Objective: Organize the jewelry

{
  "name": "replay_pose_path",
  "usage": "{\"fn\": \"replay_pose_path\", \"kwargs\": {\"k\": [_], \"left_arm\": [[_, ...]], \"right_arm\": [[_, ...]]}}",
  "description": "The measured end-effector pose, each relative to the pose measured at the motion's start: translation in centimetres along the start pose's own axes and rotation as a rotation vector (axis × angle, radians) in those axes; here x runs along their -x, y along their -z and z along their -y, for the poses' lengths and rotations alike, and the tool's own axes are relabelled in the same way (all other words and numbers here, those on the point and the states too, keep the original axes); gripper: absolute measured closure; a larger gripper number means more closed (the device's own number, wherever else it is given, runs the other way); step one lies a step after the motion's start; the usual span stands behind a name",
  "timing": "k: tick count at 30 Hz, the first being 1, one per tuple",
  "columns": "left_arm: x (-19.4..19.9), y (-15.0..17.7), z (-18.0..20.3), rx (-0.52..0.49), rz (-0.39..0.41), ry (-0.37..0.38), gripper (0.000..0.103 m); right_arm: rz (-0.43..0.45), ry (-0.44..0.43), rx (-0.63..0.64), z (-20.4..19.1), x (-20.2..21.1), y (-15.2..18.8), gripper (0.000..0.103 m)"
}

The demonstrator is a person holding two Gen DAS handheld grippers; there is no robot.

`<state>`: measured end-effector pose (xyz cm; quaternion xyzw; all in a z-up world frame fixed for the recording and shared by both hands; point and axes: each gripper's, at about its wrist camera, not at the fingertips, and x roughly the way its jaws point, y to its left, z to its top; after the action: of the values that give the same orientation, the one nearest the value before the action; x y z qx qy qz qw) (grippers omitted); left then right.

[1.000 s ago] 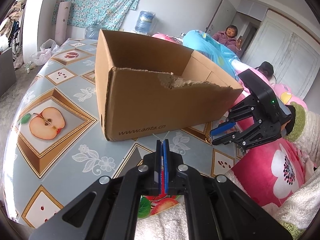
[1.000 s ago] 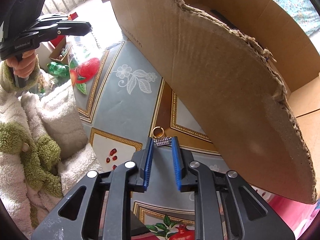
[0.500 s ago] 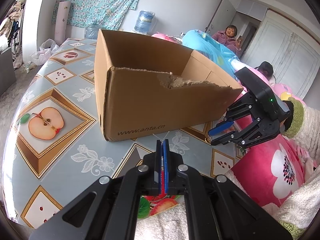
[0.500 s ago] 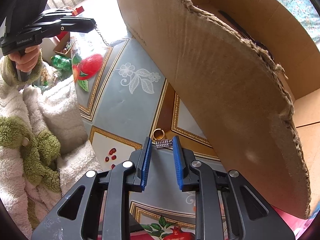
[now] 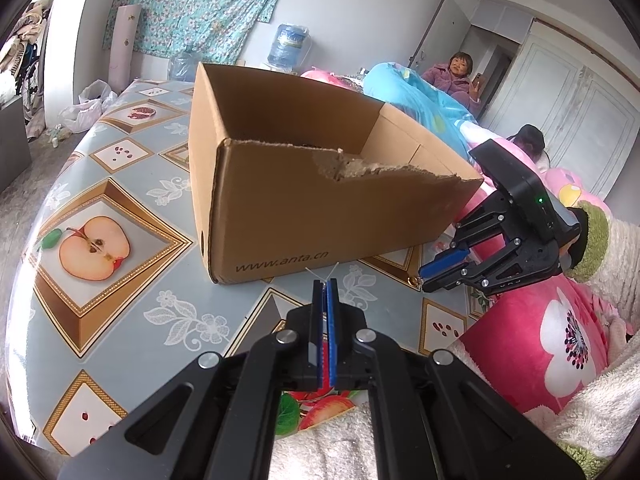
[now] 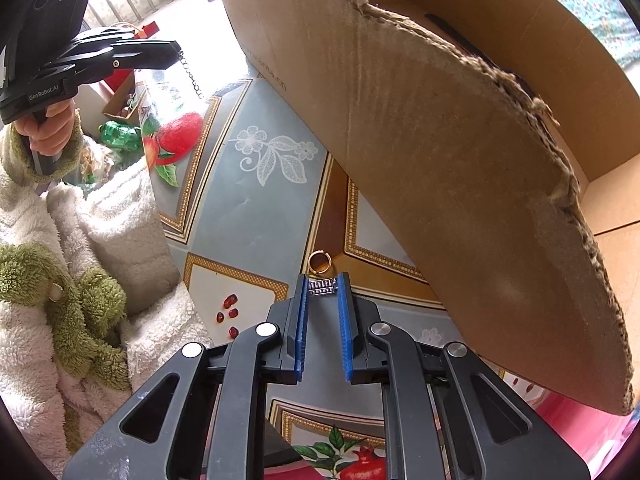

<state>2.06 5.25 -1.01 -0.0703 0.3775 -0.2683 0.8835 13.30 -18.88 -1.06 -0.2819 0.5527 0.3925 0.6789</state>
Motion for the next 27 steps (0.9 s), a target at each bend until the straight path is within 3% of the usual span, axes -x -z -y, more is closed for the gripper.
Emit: {"fn": "replay_pose_path", "kwargs": {"k": [9,10,12,14,19,23,27], "left_arm": [[0.6,0.0,0.5,-0.009,0.015,0.004,0.102],[0.6,0.0,0.6,-0.013,0.015,0.004,0.102],[0.6,0.0,0.8,-0.017,0.014,0.008,0.102],[0.6,0.0,1.0,-0.023,0.014,0.009,0.102],[0.5,-0.1,1.1,-0.025,0.014,0.009,0.102],[0.4,-0.1,0.8,-0.013,0.009,0.007,0.102],[0.2,0.0,0.4,-0.002,0.008,0.01,0.102]], "right_arm": [[0.017,0.016,-0.013,-0.4,1.4,1.3,0.1],[0.024,0.016,-0.005,-0.6,1.7,1.4,0.097],[0.037,0.026,0.023,-1.0,1.9,1.2,0.076],[0.033,0.034,0.056,-1.3,1.8,1.0,0.073],[-0.001,0.016,0.104,-1.1,0.6,0.3,0.073],[-0.013,-0.003,0.09,-0.2,0.7,0.1,0.091],[-0.015,-0.012,0.075,0.3,0.5,0.0,0.099]]}}
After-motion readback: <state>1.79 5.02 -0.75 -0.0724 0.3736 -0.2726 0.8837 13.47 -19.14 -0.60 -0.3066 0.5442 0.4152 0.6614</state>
